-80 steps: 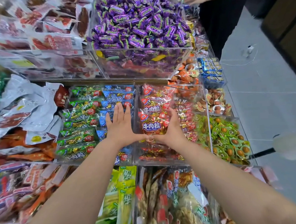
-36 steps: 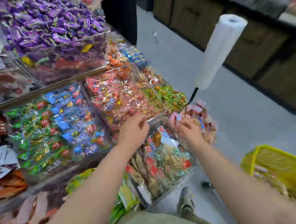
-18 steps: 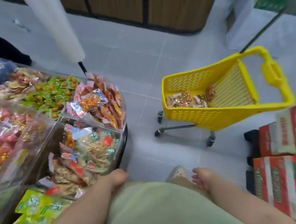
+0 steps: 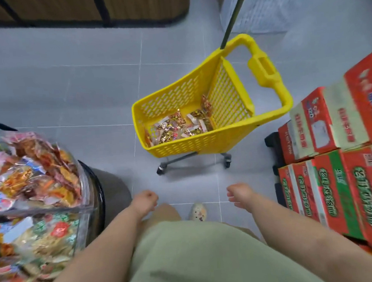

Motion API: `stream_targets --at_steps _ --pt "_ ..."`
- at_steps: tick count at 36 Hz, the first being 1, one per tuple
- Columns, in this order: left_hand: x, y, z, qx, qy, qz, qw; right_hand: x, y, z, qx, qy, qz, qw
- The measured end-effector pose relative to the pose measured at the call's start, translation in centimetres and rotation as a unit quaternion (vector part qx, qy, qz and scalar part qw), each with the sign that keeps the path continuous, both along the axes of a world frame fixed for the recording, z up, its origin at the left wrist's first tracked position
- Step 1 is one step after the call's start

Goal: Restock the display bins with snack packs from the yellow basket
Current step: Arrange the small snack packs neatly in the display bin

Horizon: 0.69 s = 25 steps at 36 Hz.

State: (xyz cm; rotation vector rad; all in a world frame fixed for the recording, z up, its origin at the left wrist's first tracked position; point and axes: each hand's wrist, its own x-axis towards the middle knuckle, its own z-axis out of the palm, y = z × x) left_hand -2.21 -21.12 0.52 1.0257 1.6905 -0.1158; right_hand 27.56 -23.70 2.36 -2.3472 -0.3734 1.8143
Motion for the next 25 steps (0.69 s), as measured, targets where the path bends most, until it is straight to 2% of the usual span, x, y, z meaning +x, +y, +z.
stream_targets --at_steps 6,9,15,21,25 --pt "1.3 2.9 -0.1 -0.044 0.003 0.056 0.997 1.0 1.2 -1.7 -0.040 0.024 -0.047 0.998" --pt "1.7 6.4 -0.1 -0.051 -0.004 0.098 0.994 1.5 4.7 -1.6 -0.025 0.025 -0.061 0.998" --pt "3.0 14.2 -0.7 -0.043 -0.014 0.086 0.995 0.9 14.3 -0.2 0.041 0.030 -0.066 0.997" --pt "2.5 21.7 -0.9 0.008 -0.003 0.084 0.996 -0.1 22.5 0.6 0.056 0.034 -0.045 0.997" --pt "0.9 25.8 -1.8 0.041 0.041 0.080 0.995 -0.8 26.7 -0.3 0.044 0.037 -0.035 0.998"
